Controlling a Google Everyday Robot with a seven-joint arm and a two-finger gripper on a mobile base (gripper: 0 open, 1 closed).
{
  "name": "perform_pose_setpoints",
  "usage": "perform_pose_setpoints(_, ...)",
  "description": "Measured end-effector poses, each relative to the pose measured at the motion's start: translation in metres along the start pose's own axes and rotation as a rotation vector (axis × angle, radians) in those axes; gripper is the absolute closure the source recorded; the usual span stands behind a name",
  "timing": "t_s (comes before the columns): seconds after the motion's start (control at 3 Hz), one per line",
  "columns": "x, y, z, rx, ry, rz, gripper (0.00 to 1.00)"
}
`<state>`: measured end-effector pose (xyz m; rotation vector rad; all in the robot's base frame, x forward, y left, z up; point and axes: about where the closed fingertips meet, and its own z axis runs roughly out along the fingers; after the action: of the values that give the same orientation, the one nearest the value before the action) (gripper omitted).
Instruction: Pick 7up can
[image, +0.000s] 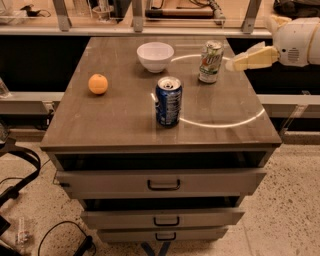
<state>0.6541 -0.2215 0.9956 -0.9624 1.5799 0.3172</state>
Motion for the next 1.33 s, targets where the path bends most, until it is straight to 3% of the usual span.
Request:
perform_pose_setpoints(0.33, 0.0, 0.0, 0.0, 0.0, 0.0, 0.0, 0.0)
perform_pose_setpoints(0.67, 0.014, -0.005, 0.026, -0.011, -0.033, 0.051, 0.0)
perform_pose_setpoints(1.0, 0.045, -0.024, 0.074, -0.029, -0.06, 0.163, 0.0)
perform_pose_setpoints(1.33, 0.063, -0.035, 0.1, -0.045, -0.08, 0.213, 0.0)
